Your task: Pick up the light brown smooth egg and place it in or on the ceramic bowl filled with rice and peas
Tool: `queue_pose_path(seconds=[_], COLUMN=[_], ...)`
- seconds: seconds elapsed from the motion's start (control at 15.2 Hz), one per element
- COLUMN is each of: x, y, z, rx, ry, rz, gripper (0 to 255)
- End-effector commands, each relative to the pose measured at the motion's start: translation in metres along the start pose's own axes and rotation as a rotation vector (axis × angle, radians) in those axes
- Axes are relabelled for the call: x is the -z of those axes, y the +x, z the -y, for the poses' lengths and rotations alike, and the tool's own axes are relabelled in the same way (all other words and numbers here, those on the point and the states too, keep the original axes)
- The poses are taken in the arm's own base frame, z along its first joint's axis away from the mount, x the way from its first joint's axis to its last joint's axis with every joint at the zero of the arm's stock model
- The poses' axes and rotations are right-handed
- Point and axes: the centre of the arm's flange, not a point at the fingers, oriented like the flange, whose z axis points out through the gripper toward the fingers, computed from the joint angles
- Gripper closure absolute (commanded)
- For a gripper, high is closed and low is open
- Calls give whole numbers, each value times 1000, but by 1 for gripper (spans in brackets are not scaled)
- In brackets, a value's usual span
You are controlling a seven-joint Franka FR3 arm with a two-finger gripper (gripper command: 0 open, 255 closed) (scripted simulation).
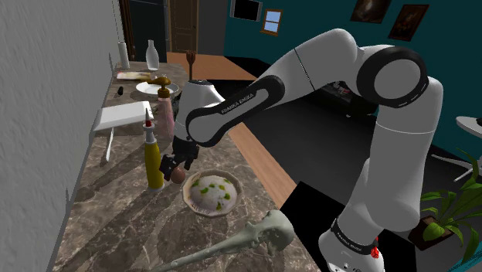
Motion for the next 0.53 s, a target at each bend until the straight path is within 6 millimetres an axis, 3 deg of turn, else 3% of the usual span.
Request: queue_pose_path(seconds=[0.0, 0.4, 0.46], x=[-2, -2, -2], y=[0, 0, 0], z=[-1, -1, -1], rx=[0, 0, 0], ry=[0, 0, 0], rz=[-1, -1, -1], gripper=[0, 0, 255])
